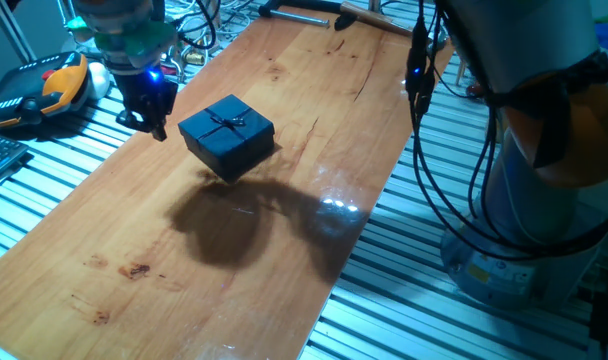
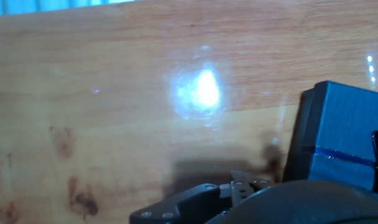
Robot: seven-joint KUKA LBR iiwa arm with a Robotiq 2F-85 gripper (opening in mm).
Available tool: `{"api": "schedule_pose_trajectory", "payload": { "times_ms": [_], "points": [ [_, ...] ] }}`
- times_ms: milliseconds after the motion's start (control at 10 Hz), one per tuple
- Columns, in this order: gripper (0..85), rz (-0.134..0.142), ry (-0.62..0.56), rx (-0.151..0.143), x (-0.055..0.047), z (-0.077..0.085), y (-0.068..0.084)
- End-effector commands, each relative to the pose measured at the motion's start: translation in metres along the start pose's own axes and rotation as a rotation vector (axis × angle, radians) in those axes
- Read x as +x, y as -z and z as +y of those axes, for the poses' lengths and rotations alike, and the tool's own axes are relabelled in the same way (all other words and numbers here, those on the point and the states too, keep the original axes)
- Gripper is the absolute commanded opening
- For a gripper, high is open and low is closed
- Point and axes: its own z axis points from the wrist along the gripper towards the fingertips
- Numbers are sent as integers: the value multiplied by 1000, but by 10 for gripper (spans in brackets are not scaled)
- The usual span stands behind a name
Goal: Slide the outer casing onto the gift box
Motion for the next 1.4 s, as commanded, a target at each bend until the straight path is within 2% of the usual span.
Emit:
{"api": "schedule_pose_trajectory", "payload": {
  "times_ms": [0, 300, 500, 900, 1000, 1200, 1300],
  "points": [
    [0, -1, 10, -4, 3, 1, 3],
    [0, -23, 54, -5, 11, -5, 11],
    [0, -37, 66, 10, 11, -6, 12],
    [0, -36, 85, 18, 12, -13, 16],
    [0, -31, 80, 13, 12, -14, 18],
    [0, -14, 53, -20, 11, -16, 26],
    [0, -12, 41, -28, 11, -16, 28]
  ]
}}
